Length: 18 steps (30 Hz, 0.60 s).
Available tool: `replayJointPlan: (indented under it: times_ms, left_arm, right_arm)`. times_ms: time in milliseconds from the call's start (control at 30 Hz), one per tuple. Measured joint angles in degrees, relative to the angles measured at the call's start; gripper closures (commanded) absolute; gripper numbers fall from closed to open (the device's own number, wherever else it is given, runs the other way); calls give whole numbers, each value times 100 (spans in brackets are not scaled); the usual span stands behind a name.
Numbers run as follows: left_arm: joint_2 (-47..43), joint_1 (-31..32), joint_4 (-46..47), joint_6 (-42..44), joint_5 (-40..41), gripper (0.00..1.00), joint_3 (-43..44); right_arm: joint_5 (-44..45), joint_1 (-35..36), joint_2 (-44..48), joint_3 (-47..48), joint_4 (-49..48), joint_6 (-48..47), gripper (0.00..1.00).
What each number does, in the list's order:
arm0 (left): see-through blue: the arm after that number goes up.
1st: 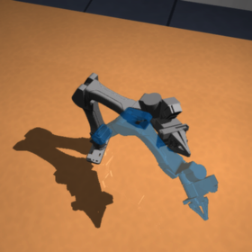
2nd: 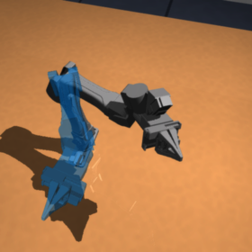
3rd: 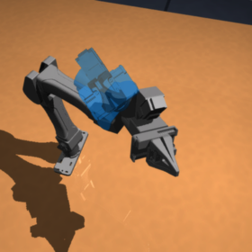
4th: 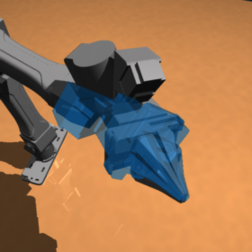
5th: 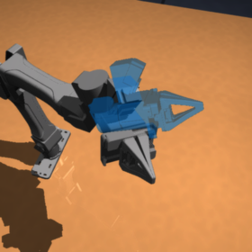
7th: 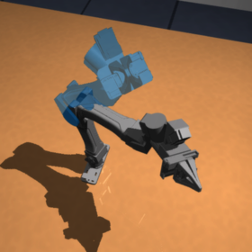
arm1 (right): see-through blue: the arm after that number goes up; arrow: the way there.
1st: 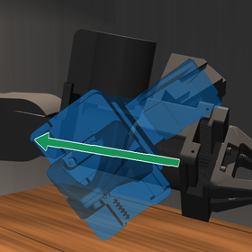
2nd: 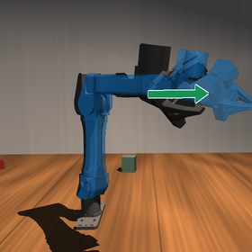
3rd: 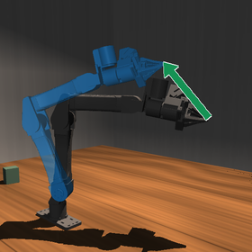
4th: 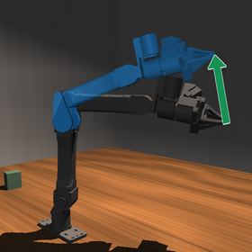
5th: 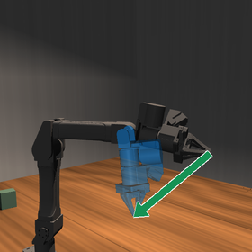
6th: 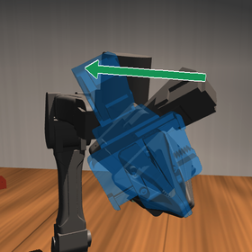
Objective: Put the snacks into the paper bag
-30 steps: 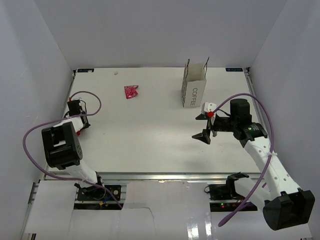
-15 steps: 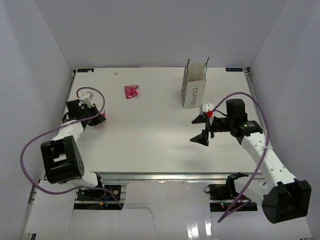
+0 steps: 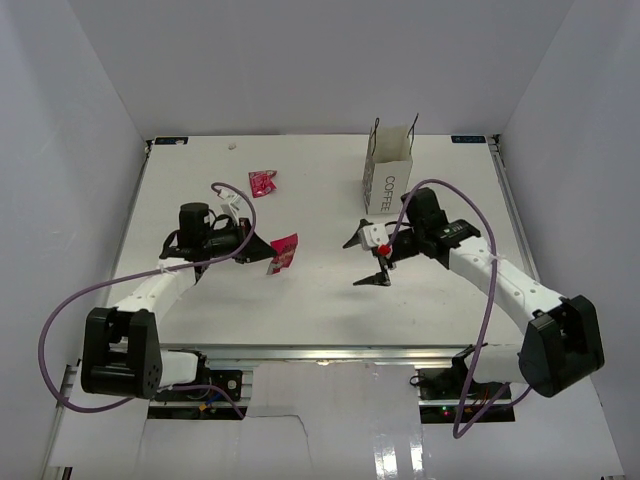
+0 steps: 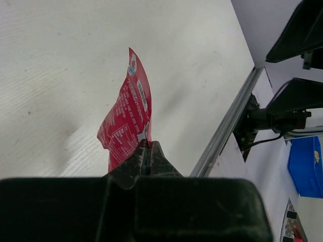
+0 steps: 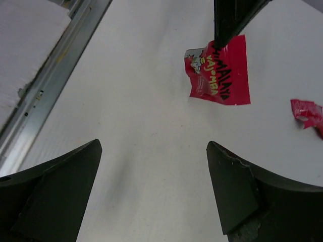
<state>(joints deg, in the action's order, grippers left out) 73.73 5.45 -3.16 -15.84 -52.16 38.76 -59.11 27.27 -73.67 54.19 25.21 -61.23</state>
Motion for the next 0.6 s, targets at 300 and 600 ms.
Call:
replayJointPlan:
  times_ms: [300,600]
  left_arm:
    - [-205,409,55,-76,-389,100,-273]
    - [-470,529,35,-96,-531,100,-284]
  right_arm:
    - [293,951,-2081,2271,435,-2035,10]
    - [501,1609,-3123,3077,1394,-2546,2]
